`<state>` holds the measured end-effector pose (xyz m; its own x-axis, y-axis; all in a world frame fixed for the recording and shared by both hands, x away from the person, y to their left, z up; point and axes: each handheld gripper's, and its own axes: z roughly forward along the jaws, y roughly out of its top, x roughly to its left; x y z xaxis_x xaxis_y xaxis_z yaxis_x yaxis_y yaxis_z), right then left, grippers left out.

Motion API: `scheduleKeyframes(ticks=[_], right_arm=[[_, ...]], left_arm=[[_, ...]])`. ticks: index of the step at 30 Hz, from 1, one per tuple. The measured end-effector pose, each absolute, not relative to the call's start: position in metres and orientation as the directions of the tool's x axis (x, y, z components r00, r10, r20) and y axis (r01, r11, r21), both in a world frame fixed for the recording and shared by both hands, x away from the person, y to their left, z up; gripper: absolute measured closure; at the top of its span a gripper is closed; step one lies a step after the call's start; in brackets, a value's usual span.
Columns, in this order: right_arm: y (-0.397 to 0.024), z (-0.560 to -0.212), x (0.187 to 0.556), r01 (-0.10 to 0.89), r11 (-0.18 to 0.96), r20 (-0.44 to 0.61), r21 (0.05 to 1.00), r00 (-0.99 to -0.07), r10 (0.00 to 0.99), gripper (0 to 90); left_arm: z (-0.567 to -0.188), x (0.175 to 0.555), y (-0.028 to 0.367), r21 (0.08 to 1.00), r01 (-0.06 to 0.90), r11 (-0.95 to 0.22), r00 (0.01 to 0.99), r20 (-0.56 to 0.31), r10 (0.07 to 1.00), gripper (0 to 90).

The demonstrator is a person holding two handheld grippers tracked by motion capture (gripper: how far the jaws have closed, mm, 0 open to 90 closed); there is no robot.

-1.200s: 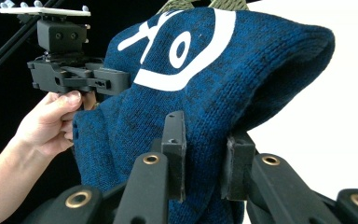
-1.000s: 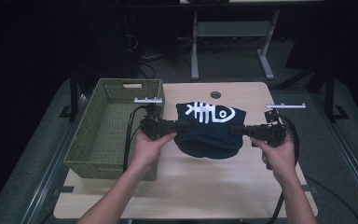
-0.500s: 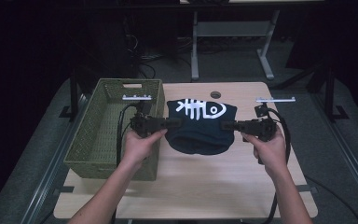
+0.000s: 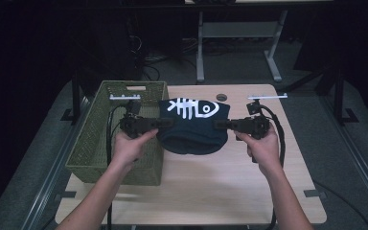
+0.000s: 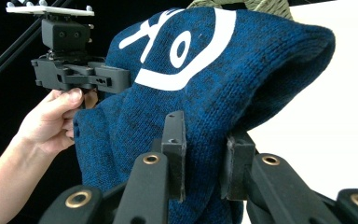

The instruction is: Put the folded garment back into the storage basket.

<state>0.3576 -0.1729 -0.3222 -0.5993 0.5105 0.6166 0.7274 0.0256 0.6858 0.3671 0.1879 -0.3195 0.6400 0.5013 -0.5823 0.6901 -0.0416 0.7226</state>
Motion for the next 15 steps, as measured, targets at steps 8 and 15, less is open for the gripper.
scheduleKeyframes(ticks=[8, 15], right_arm=[[-0.154, -0.317, 0.364, 0.719, 0.042, 0.608, 0.694, -0.617, 0.500, 74.7], [-0.140, -0.314, 0.370, 0.717, 0.053, 0.610, 0.695, -0.626, 0.486, 74.8]], left_arm=[[-0.314, 0.367, 0.206, 0.723, 0.691, -0.022, 0.629, -0.586, 0.511, 71.9], [-0.309, 0.367, 0.220, 0.725, 0.688, -0.019, 0.625, -0.579, 0.523, 71.9]])
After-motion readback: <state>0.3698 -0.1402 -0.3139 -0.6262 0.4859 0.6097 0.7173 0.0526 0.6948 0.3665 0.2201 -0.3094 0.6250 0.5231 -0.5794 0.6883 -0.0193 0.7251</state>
